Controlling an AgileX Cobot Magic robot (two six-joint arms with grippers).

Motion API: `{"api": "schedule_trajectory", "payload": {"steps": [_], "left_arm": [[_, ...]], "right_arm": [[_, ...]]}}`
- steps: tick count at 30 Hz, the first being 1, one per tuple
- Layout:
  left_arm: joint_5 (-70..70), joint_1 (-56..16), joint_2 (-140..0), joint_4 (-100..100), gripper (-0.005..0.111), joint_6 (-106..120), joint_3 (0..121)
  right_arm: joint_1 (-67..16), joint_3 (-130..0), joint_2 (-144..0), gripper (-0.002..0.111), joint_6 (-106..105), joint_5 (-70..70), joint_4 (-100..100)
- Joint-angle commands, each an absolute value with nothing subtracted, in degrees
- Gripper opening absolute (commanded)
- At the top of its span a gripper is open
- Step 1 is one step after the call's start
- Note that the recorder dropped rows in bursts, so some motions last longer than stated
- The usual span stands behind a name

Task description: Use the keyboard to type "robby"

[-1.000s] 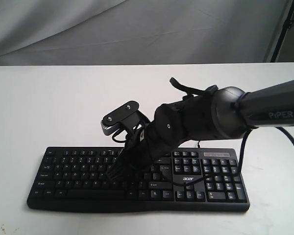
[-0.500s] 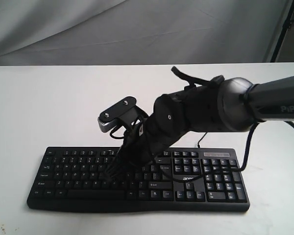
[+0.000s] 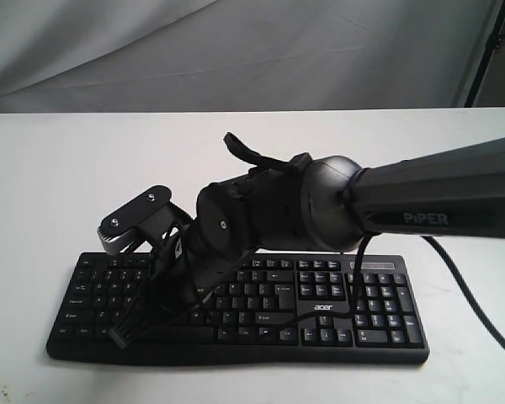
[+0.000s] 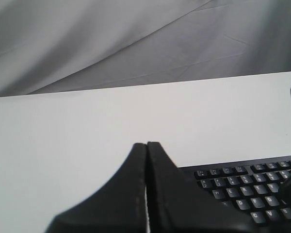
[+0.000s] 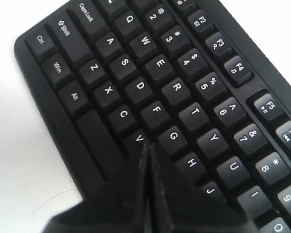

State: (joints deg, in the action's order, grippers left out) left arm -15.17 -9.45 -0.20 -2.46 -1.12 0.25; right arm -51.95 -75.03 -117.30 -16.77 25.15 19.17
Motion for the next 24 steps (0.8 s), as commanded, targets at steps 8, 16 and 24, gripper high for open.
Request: {"api": "schedule_trajectory", "payload": {"steps": [8, 16, 24], "left_arm": [[-14.8, -9.8, 0.0, -2.7, 0.0, -1.3, 0.0], [-14.8, -9.8, 0.0, -2.7, 0.0, -1.3, 0.0], [-14.8, -9.8, 0.0, -2.7, 0.0, -1.3, 0.0]], "right_arm": [[-52.1, -75.4, -118.9, 0.0, -17.1, 23.8, 19.6], [-52.1, -75.4, -119.8, 0.0, -17.1, 23.8, 19.7], [-52.1, -75.4, -121.4, 0.0, -17.1, 23.8, 19.5]]}}
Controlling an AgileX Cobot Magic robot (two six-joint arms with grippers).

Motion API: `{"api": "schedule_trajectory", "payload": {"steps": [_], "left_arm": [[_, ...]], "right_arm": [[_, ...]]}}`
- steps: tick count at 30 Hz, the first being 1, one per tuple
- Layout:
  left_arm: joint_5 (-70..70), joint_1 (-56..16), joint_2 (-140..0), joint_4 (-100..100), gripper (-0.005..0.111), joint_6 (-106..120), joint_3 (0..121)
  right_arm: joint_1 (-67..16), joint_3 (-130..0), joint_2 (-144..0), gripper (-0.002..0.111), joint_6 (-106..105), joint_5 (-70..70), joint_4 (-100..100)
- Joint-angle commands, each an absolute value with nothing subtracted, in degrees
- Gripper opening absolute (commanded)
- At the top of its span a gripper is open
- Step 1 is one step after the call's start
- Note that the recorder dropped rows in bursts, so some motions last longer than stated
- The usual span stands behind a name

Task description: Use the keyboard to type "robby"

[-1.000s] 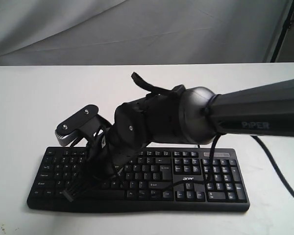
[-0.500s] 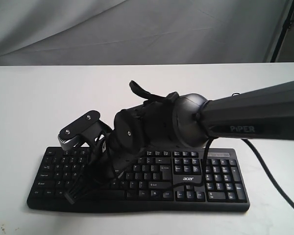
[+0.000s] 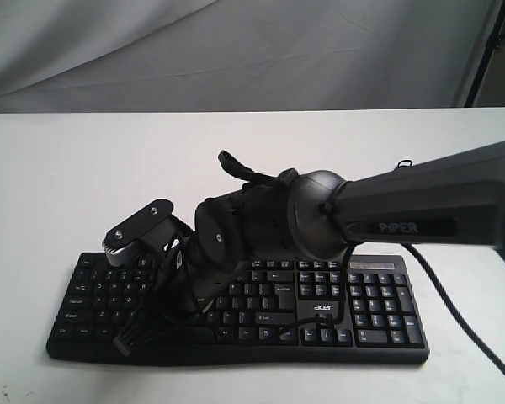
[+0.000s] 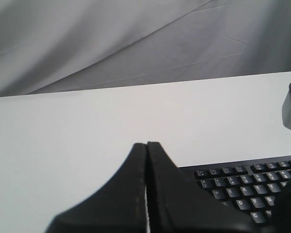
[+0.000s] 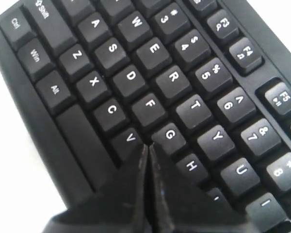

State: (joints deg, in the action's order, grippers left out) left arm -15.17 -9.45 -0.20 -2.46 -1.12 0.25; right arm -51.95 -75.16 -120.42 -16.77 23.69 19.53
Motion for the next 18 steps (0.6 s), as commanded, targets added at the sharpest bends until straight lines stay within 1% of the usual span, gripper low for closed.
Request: {"api": "schedule_trajectory", "payload": {"steps": [1, 18], "left_arm": [[-14.8, -9.8, 0.0, -2.7, 0.0, -1.3, 0.0], [-14.8, -9.8, 0.0, -2.7, 0.0, -1.3, 0.0]], "right_arm": [[-52.1, -75.4, -121.4, 0.0, -17.1, 23.7, 19.5], [-52.0, -75.4, -118.2, 0.0, -16.3, 24.2, 16.7]]}}
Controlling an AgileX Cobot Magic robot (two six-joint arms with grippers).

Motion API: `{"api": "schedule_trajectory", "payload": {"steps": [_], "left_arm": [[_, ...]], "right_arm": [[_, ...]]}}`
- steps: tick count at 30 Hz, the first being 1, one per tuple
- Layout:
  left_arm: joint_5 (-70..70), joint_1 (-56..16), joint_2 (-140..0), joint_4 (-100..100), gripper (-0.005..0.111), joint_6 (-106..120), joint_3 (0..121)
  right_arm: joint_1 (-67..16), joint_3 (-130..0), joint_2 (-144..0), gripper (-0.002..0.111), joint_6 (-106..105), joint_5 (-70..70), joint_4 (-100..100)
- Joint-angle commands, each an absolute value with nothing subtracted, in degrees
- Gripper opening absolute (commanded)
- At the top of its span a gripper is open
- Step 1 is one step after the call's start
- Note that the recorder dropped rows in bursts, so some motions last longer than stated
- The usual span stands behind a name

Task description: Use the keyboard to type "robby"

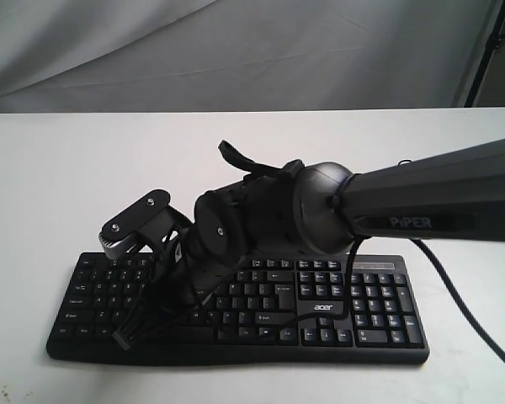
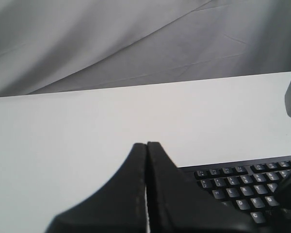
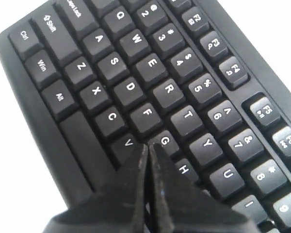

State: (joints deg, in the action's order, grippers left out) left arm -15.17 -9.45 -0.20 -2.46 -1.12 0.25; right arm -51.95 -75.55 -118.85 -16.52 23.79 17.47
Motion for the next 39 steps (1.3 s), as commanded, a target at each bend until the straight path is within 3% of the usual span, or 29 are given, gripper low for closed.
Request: {"api": "schedule_trajectory", "payload": {"steps": [1, 24, 39], "left_arm": [[-14.8, -9.8, 0.0, -2.7, 0.0, -1.3, 0.0], [-14.8, -9.8, 0.0, -2.7, 0.0, -1.3, 0.0], [-14.8, -9.8, 0.0, -2.7, 0.0, -1.3, 0.0]], "right_arm": [[-52.0, -75.4, -118.3, 0.0, -16.3, 24.2, 16.7], [-52.1, -75.4, -121.6, 0.0, -16.4, 24.3, 17.7], [-49.0, -77.8, -115.9, 0.0, -14.6, 25.8, 13.7]]}}
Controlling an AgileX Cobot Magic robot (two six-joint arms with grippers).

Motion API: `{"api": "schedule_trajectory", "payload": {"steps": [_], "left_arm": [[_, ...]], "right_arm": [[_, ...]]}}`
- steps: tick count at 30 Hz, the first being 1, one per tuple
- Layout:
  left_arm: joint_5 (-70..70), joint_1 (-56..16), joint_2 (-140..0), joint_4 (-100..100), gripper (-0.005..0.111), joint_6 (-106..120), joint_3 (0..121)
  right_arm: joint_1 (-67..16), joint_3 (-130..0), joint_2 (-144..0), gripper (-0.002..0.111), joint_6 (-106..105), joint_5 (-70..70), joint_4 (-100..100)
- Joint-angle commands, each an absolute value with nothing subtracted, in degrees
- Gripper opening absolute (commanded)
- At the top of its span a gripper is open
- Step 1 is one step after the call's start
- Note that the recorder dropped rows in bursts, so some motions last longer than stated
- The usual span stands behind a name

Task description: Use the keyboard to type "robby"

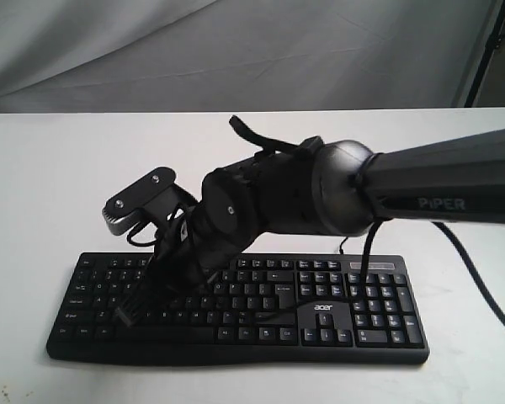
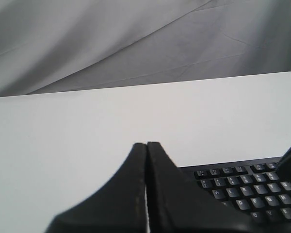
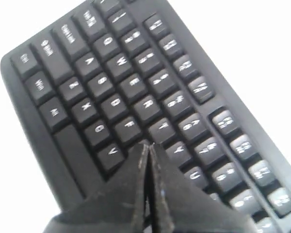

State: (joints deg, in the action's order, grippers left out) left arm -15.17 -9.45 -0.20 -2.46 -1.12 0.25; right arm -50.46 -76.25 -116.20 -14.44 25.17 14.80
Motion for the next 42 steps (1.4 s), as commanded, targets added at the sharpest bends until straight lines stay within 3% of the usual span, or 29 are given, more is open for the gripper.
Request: {"api": "schedule_trajectory", "payload": {"steps": [1, 42], "left_arm": [[-14.8, -9.8, 0.0, -2.7, 0.0, -1.3, 0.0], [-14.8, -9.8, 0.0, -2.7, 0.0, -1.3, 0.0]], "right_arm": [[-48.7, -78.1, -116.2, 0.0, -14.7, 25.8, 13.6], [-48.6, -80.4, -122.0, 0.0, -15.0, 25.3, 13.5]]}}
